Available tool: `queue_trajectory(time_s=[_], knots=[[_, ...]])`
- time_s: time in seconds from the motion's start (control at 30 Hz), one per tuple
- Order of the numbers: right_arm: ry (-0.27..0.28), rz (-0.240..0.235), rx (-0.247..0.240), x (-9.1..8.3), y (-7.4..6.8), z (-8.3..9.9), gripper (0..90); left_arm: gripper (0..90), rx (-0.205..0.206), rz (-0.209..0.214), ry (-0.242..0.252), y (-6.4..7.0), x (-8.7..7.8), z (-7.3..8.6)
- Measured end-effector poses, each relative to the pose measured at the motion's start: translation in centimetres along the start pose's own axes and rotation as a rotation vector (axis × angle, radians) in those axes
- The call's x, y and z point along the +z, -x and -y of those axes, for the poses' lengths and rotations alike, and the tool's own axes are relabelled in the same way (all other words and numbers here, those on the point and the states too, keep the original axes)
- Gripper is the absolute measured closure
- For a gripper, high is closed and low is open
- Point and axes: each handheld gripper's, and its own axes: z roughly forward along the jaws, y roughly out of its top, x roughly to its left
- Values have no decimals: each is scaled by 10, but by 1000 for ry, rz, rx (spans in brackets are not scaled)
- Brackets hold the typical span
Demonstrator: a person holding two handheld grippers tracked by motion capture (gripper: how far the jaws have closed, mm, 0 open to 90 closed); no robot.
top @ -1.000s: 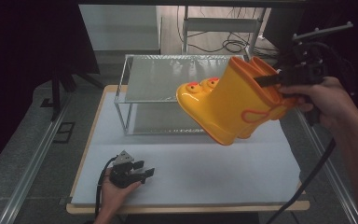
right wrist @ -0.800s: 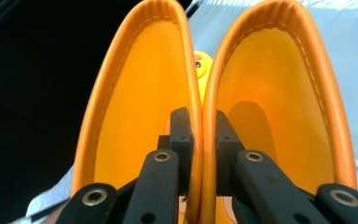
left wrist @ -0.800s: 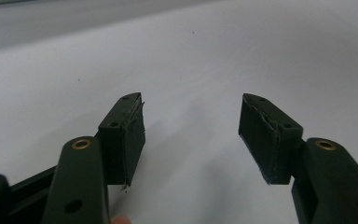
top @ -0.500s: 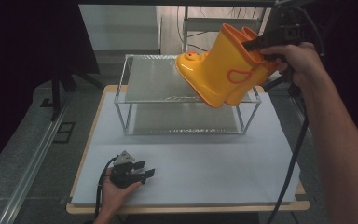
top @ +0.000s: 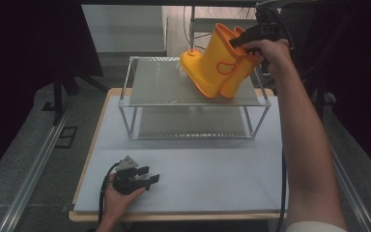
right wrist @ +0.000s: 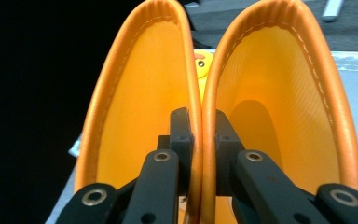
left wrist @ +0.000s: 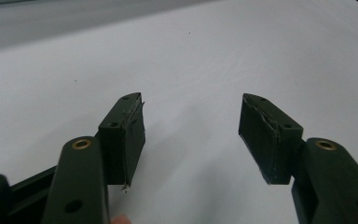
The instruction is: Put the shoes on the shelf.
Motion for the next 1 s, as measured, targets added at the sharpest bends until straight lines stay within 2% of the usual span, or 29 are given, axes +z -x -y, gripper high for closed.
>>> queue_trajectory(time_s=[0.23, 0.3, 0.4, 0.43, 0.47, 0.5, 0.6, 0.63, 0.7, 0.77, 0.8, 0.83, 0.9, 1.0], knots=[[-23, 38, 3, 6, -4, -4, 798, 407, -1, 4, 0, 1, 0, 0], [38, 14, 17, 4, -6, -5, 730, 406, 2, 2, -4, 1, 1, 0], [29, -6, 7, 7, -12, -7, 758, 406, 1, 1, -2, 2, 0, 0], [32, -14, -10, 8, -21, -10, 732, 406, 2, 1, -1, 3, 0, 0], [32, -14, -10, 8, -21, -10, 732, 406, 3, 3, 1, 3, 0, 0], [51, 14, -32, 5, -29, -13, 708, 405, 0, 5, 1, 3, 0, 0], [71, -10, -28, -1, -31, -14, 702, 406, 3, 5, 3, 2, -1, 0], [89, -31, -29, -6, -31, -13, 704, 406, 5, 6, 3, 2, -1, 0], [107, -39, -34, -14, -31, -10, 709, 406, 3, 7, 3, 2, -1, 0], [150, -79, -45, -31, -29, -3, 726, 406, -1, 6, 7, 1, -1, 0], [150, -79, -45, -31, -29, -3, 726, 406, -1, 6, 7, 1, -1, 0], [174, -79, -55, -42, -26, 4, 738, 406, -3, 5, 7, 1, -2, 0], [187, -86, -55, -47, -24, 8, 740, 406, -5, 3, 8, 1, -2, 0], [207, -99, -83, -67, -16, 31, 758, 406, -6, -3, 5, 1, -2, 0]])
